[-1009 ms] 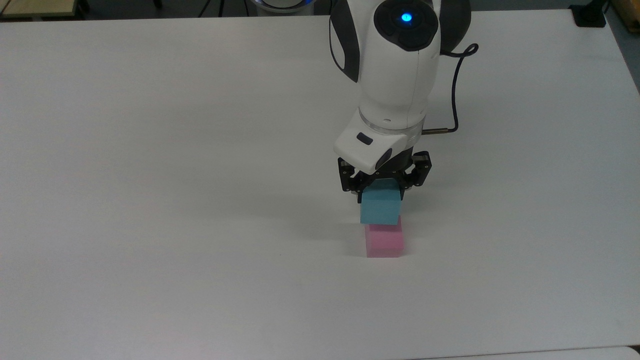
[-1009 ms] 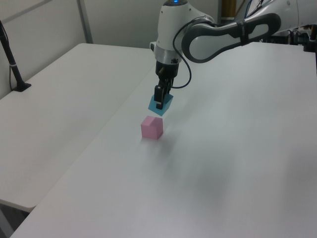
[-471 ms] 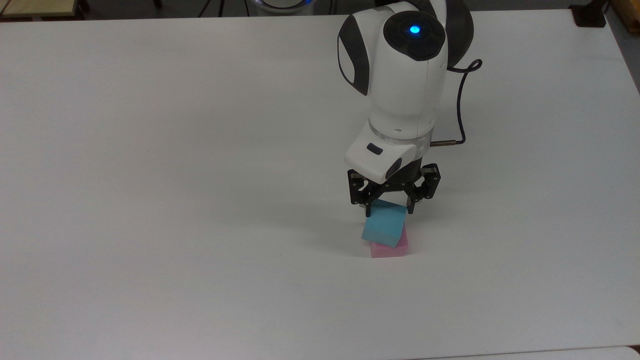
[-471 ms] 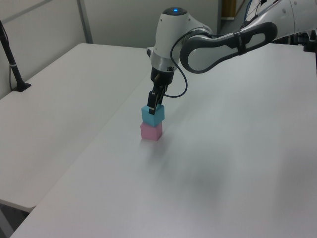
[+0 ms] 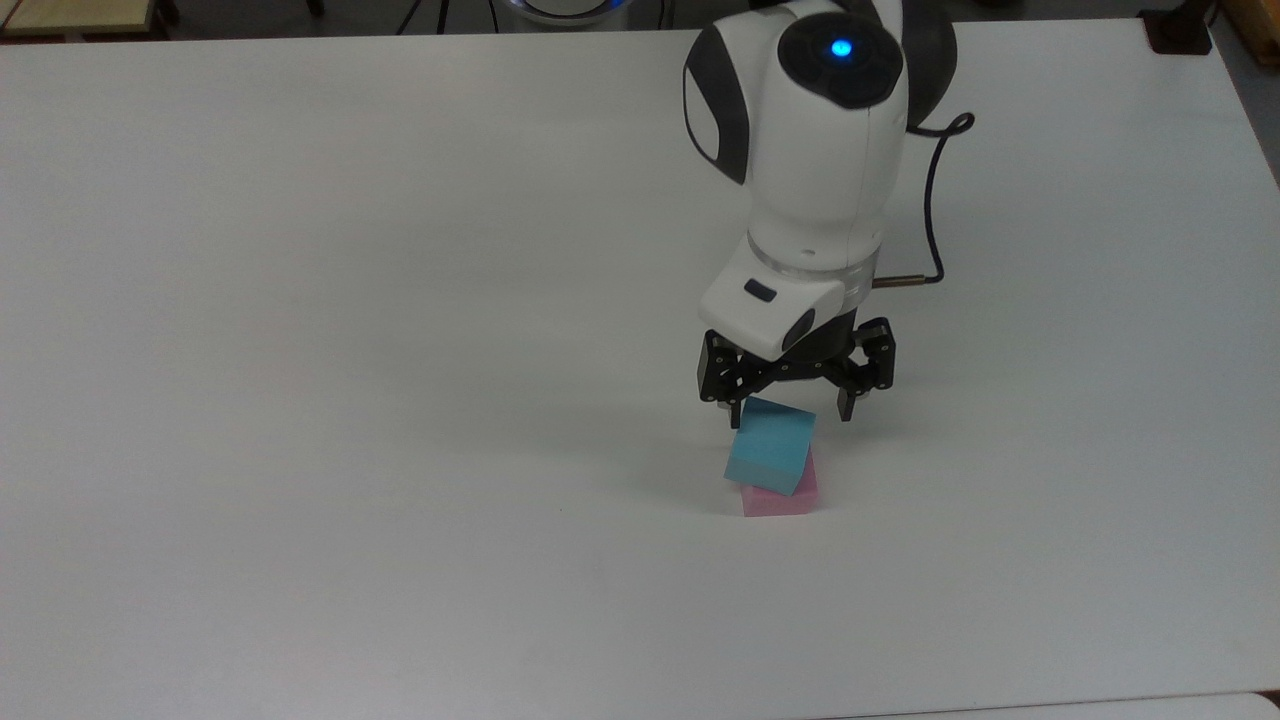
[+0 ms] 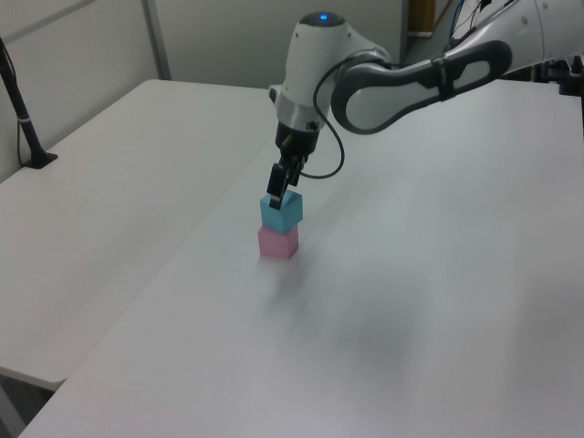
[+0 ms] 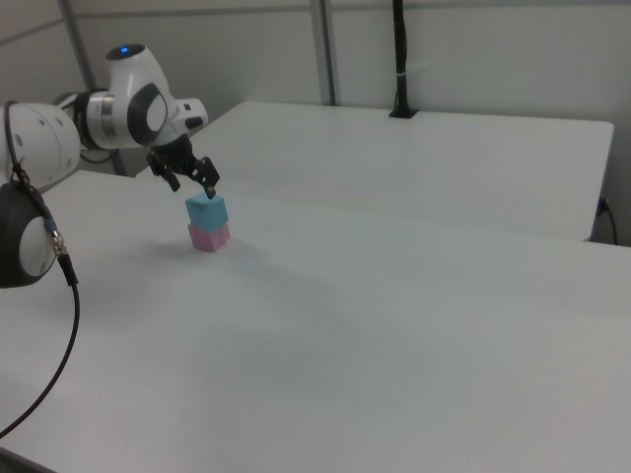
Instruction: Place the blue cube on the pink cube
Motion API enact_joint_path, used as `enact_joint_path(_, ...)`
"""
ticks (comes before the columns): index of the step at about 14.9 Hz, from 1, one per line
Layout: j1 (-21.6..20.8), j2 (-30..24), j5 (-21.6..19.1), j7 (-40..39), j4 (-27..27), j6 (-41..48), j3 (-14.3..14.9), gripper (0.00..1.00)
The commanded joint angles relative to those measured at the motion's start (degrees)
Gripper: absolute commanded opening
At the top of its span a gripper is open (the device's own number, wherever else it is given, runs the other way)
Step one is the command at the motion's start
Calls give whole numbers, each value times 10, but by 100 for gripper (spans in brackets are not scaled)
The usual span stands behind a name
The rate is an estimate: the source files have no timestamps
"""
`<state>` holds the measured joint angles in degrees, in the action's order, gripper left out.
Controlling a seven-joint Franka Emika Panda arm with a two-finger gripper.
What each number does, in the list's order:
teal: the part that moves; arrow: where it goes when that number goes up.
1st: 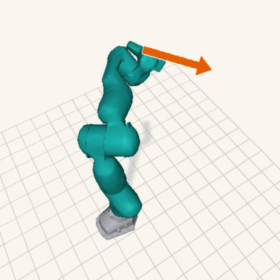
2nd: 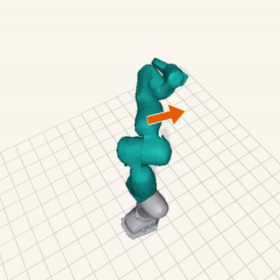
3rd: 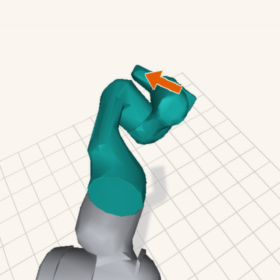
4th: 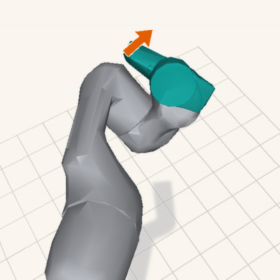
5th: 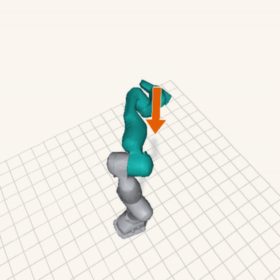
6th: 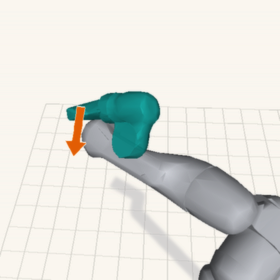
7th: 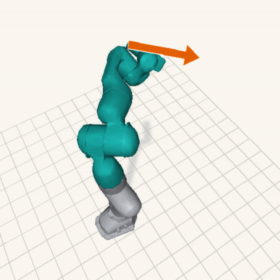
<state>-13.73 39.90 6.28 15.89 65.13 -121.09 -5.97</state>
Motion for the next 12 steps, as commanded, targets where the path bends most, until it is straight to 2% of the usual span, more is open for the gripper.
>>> enact_joint_path(1,-7,-88,7,13,39,63,6,100)
enact_joint_path(3,-1,-134,3,12,73,102,6,100)
enact_joint_path(5,26,-194,2,12,132,153,3,100)
enact_joint_path(9,65,-289,1,12,241,165,-4,100)
enact_joint_path(12,92,-325,0,12,268,191,-7,100)
